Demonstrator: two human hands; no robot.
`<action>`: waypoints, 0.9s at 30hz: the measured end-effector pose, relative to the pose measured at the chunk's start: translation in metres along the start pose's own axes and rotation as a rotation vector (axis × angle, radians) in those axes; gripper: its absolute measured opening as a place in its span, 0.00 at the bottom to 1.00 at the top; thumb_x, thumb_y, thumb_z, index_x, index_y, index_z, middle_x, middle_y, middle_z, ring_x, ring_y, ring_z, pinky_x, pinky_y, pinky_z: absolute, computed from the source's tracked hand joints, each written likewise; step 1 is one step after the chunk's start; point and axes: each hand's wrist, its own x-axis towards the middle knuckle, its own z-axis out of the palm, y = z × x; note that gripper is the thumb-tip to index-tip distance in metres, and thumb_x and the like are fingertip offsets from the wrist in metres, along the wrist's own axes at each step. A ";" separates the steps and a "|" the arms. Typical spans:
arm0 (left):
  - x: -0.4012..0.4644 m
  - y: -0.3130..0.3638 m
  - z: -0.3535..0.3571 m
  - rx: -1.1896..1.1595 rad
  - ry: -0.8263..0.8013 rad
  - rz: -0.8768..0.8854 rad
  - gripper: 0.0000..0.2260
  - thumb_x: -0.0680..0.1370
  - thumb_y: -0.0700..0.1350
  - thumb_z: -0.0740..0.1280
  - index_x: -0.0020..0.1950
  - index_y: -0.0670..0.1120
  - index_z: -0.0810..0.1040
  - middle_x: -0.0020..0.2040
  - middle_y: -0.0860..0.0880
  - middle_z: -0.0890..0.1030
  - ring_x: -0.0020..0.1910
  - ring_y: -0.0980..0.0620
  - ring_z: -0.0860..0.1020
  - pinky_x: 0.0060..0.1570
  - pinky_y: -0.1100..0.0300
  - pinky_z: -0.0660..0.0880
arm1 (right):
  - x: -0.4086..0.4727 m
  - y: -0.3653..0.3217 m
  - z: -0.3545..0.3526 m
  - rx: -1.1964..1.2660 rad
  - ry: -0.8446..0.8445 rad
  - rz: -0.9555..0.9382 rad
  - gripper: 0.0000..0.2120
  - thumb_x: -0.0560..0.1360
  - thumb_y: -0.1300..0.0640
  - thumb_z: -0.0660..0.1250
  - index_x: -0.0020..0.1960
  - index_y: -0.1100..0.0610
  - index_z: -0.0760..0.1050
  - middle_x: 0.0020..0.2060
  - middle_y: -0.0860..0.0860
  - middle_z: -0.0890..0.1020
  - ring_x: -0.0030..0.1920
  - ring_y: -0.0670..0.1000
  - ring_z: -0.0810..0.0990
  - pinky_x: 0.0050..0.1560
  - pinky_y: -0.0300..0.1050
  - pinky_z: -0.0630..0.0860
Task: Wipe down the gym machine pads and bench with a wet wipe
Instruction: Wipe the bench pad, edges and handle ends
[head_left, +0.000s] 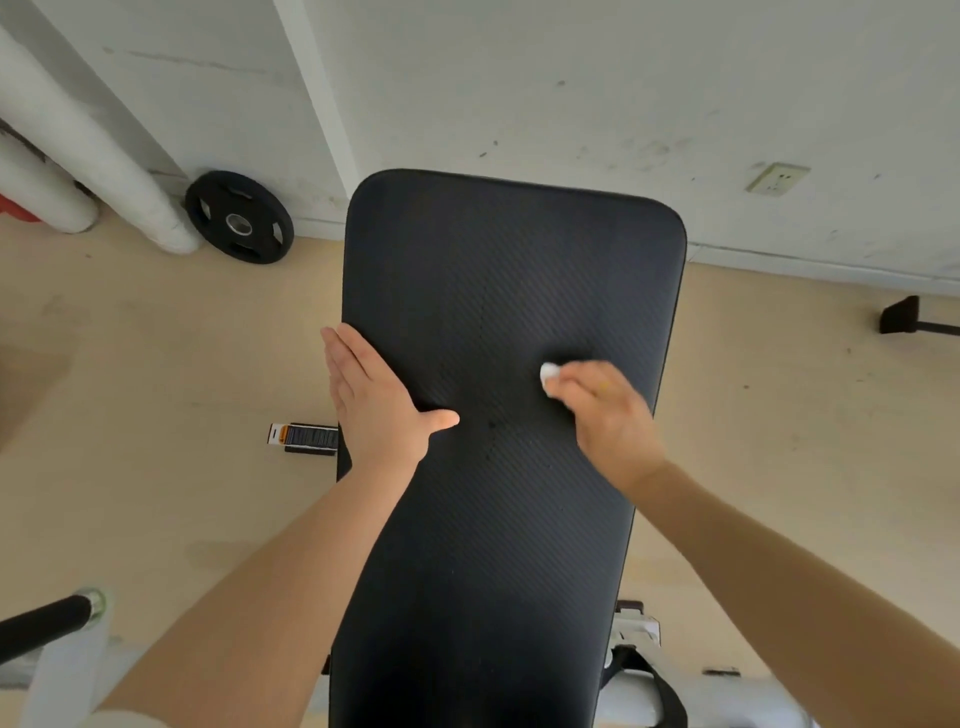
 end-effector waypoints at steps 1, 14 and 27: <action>-0.002 0.001 -0.001 -0.004 -0.004 -0.003 0.60 0.62 0.54 0.77 0.73 0.38 0.34 0.76 0.39 0.37 0.75 0.41 0.41 0.73 0.54 0.42 | -0.010 -0.004 0.000 0.008 -0.054 -0.016 0.11 0.68 0.69 0.65 0.49 0.65 0.80 0.42 0.57 0.83 0.46 0.51 0.71 0.39 0.45 0.80; -0.056 0.032 0.041 -0.022 -0.080 -0.086 0.59 0.65 0.61 0.73 0.73 0.39 0.31 0.75 0.39 0.34 0.75 0.41 0.38 0.72 0.51 0.41 | 0.097 0.041 -0.056 -0.105 0.149 0.180 0.11 0.76 0.65 0.55 0.46 0.67 0.76 0.45 0.61 0.76 0.48 0.61 0.74 0.49 0.52 0.71; -0.049 0.054 0.045 0.017 -0.089 -0.225 0.61 0.63 0.57 0.76 0.72 0.36 0.32 0.74 0.37 0.34 0.75 0.39 0.38 0.73 0.51 0.43 | 0.064 0.054 -0.068 0.063 0.122 0.212 0.10 0.75 0.68 0.59 0.48 0.66 0.78 0.47 0.63 0.77 0.49 0.60 0.75 0.48 0.44 0.69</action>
